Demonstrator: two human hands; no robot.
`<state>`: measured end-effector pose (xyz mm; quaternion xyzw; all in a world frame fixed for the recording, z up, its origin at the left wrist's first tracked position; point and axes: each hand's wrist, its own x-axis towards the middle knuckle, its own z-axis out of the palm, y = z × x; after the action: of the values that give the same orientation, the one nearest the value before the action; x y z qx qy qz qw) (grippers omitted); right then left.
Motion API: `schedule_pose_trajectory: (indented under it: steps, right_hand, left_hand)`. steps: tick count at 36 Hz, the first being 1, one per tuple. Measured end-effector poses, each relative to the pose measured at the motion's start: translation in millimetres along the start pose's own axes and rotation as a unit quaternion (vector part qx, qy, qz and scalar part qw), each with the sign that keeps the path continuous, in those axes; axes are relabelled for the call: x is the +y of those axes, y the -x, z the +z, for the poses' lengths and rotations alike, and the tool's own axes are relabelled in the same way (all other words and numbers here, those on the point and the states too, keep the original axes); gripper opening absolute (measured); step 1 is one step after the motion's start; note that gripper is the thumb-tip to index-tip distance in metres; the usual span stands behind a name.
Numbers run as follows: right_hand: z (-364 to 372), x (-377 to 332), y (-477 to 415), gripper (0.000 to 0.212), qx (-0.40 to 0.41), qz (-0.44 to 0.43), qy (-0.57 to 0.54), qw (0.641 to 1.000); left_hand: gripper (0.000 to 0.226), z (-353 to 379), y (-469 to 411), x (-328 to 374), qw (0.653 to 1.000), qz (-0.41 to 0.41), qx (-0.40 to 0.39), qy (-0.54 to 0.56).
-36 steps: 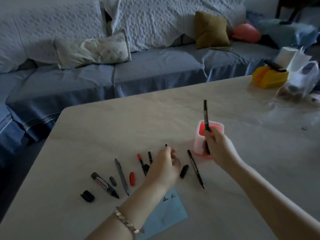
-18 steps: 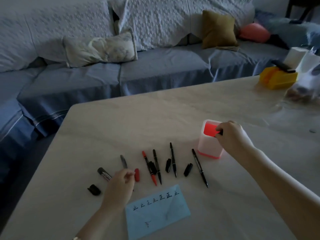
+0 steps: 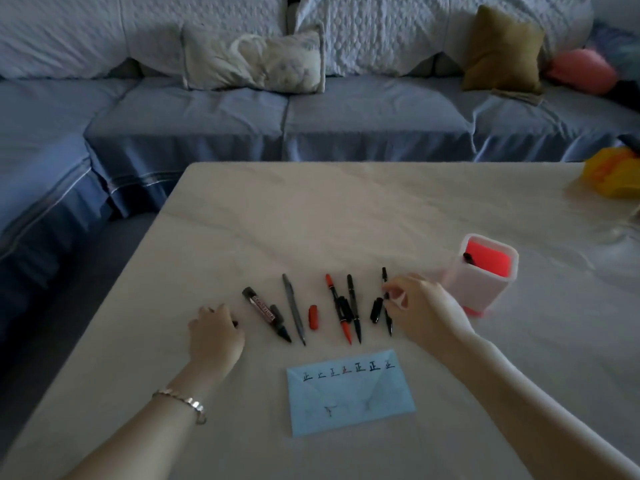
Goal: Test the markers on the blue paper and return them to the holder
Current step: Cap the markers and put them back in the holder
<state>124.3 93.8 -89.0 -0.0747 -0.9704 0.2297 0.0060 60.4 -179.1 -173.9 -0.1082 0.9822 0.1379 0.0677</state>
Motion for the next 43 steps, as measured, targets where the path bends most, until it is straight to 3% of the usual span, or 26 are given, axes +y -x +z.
schedule_pose_trajectory:
  steps: [7, 15, 22, 26, 30, 36, 39, 43]
  right_hand:
    - [49, -67, -9, 0.028, -0.112, -0.066, 0.009, 0.991]
    - [106, -136, -42, 0.02, -0.154, -0.104, 0.056, 0.981]
    - [137, -143, -55, 0.034, -0.148, -0.076, 0.109, 0.98]
    - [137, -139, -54, 0.025, -0.157, -0.05, 0.088, 0.982]
    - [129, -127, -46, 0.018, -0.134, -0.016, -0.056, 0.989]
    - [78, -96, -18, 0.007, -0.048, -0.004, -0.326, 0.944]
    - [53, -71, 3, 0.009, -0.006, 0.018, -0.432, 0.901]
    - [31, -45, 33, 0.014, 0.047, 0.065, -0.589, 0.804]
  left_hand:
    - [0.013, -9, 25, -32, 0.992, 0.091, 0.063, 0.065]
    - [0.018, -27, 45, -61, 0.964, 0.042, 0.116, 0.236]
    - [0.019, -39, 48, -59, 0.939, 0.005, 0.076, 0.336]
    - [0.011, -41, 51, -54, 0.898, -0.021, 0.062, 0.435]
    - [0.004, -41, 53, -46, 0.861, -0.036, 0.041, 0.505]
    - [0.009, -43, 59, -18, 0.78, -0.088, -0.018, 0.619]
    - [0.008, -45, 71, 3, 0.74, -0.097, -0.085, 0.66]
    - [0.007, -46, 91, 29, 0.692, -0.075, -0.179, 0.695]
